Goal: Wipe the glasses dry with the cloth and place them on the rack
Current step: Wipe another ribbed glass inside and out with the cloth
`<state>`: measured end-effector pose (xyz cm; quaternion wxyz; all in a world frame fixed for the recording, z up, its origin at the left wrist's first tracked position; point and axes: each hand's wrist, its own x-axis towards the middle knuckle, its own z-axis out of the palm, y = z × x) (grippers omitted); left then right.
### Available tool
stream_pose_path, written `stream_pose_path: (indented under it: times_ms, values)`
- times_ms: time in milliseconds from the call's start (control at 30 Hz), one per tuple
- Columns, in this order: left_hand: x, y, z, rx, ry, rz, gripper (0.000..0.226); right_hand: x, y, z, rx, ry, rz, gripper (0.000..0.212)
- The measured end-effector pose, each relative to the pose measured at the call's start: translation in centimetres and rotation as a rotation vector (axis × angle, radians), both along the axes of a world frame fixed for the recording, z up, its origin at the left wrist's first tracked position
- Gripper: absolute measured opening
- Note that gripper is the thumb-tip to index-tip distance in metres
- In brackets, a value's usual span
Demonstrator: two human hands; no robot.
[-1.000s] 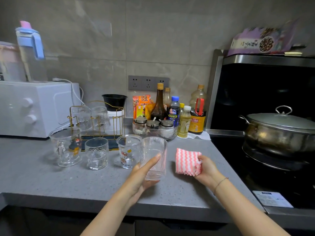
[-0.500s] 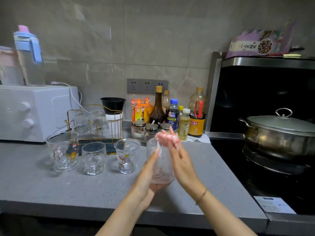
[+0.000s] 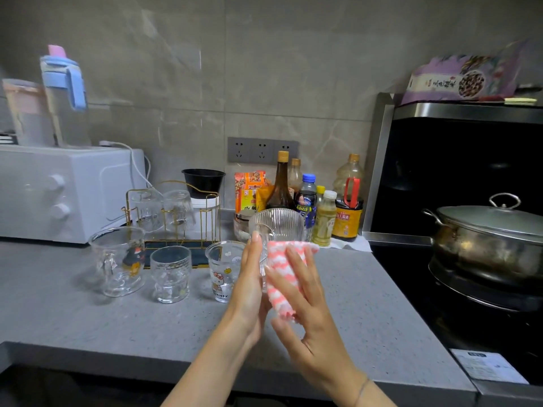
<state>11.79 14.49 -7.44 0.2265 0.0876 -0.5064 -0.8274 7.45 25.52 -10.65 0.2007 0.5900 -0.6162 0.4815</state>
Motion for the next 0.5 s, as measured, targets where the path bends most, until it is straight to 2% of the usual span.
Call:
stream_pose_path:
  times_ms: [167,267,400,500]
  values:
    - [0.5,1.4,-0.1,-0.139,0.077,0.043,0.063,-0.6,-1.1,2.6,-0.041,-0.153,-0.069,0.044]
    - [0.5,1.8,-0.9,-0.116,0.091,0.017,0.071,-1.5,-1.1,4.5,-0.015,-0.249,-0.058,0.044]
    - [0.6,1.4,-0.5,-0.084,0.119,0.008,0.052,-0.5,-0.7,3.9,-0.006,-0.194,-0.005,0.043]
    - [0.7,1.0,-0.1,-0.053,0.106,0.021,0.058,0.5,-0.3,2.5,-0.005,-0.144,0.015,0.039]
